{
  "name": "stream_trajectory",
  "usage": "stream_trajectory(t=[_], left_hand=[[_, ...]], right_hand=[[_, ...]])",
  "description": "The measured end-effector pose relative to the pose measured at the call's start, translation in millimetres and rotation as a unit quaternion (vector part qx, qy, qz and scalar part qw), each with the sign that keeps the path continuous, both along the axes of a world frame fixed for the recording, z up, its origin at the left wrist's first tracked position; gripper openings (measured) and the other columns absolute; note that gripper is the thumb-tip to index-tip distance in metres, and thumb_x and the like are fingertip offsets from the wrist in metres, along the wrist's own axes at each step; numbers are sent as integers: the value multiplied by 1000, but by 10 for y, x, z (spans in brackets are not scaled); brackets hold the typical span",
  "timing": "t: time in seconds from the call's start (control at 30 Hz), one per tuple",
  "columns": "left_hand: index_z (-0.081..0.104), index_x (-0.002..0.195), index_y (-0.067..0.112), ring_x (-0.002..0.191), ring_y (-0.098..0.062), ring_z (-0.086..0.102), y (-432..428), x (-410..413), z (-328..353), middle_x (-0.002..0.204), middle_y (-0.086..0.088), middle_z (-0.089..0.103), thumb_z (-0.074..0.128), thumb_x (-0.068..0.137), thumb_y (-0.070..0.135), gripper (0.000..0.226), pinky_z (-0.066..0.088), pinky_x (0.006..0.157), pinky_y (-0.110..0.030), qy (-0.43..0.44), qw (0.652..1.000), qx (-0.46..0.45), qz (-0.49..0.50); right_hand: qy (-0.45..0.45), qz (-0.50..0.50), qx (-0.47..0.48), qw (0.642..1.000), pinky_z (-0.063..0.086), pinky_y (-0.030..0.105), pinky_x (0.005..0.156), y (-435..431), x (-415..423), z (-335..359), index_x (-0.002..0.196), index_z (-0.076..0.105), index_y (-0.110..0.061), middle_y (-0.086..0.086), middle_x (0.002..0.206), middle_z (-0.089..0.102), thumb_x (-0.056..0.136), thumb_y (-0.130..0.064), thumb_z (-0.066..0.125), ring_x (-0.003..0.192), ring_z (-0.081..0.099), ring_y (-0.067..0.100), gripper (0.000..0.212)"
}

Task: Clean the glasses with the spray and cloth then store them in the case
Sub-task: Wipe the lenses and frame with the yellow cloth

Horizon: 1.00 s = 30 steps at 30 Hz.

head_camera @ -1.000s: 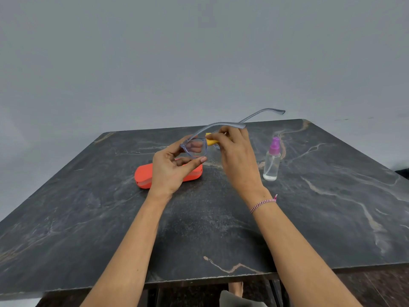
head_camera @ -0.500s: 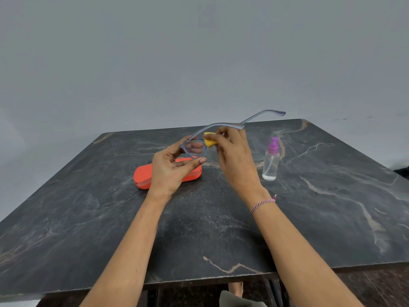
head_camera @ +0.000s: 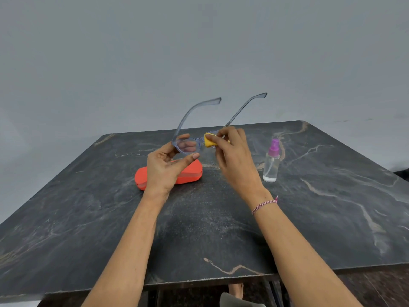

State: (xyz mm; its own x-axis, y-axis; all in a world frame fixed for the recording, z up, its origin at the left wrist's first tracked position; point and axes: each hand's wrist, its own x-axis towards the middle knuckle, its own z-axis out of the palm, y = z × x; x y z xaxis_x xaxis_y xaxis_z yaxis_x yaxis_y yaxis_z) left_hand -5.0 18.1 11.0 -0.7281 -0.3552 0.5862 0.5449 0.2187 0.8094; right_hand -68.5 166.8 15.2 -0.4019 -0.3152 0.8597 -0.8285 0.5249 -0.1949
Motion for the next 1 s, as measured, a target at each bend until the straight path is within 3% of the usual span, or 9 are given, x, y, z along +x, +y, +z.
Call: stream_trajectory(t=[0.13,0.2,0.3,0.43,0.53,0.7,0.77,0.87,1.0], left_hand=[[66,105,2,93,-12,67,-31,-9,-8,89,7,74,75,64,19,45,53,89,-29,-3,998,58,-28],[65,105,-1,88,-12,69,-41,-10,-5,87,6,75,73,65,18,45,55,83,-26,-7,995,90,-50],[66,101,4,82,-12,70,-46,-21,-1,85,4,75,73,65,20,41,56,75,-21,-17,990,113,-80],[73,92,14,81,-10,70,-74,-50,-16,97,7,74,88,46,43,57,55,70,-19,-10,984,136,-114],[76,88,17,84,-12,70,-31,-95,-67,96,2,74,91,42,45,55,56,71,-22,-31,978,147,-147],[75,82,17,73,-14,70,55,-107,-82,90,-10,72,76,70,16,13,55,63,-22,-27,973,206,-98],[74,82,15,75,-14,70,58,-112,-78,96,-14,69,68,74,5,14,56,64,-23,-15,973,219,-73],[69,87,8,74,-14,69,84,-99,-75,77,-3,73,70,69,9,18,58,74,-28,1,978,204,-47],[66,86,4,75,-11,69,106,-106,-90,76,2,73,63,80,2,7,57,73,-25,19,980,196,-36]], right_hand=[[31,-5,32,999,49,35,78,-46,-14,-21,114,63,-6,13,102,56,83,-8,66,93,38,20,32],[58,-17,28,998,51,38,70,-42,-29,-20,111,65,-5,13,98,58,86,-12,57,89,39,20,27],[96,-24,6,995,51,36,65,-13,-35,-20,104,68,-3,11,91,61,87,-14,52,85,38,19,26],[115,-27,-27,993,44,26,70,-2,-7,-5,99,70,-1,11,88,62,82,-6,65,84,38,18,18],[111,-18,-54,992,40,25,71,-22,28,1,96,71,-2,12,86,62,81,-3,67,83,38,18,16],[118,-4,-28,993,46,26,65,-110,112,-28,96,70,-3,10,86,62,78,-1,71,83,41,19,18],[119,-4,-19,993,49,28,59,-135,134,-35,95,70,-3,10,86,63,75,0,73,82,40,19,20],[121,-3,-7,993,50,31,53,-168,144,-51,94,70,-3,9,85,63,73,-1,76,81,40,19,23],[120,4,12,993,52,30,58,-183,153,-74,101,69,-3,10,88,62,71,2,77,82,41,20,31]])
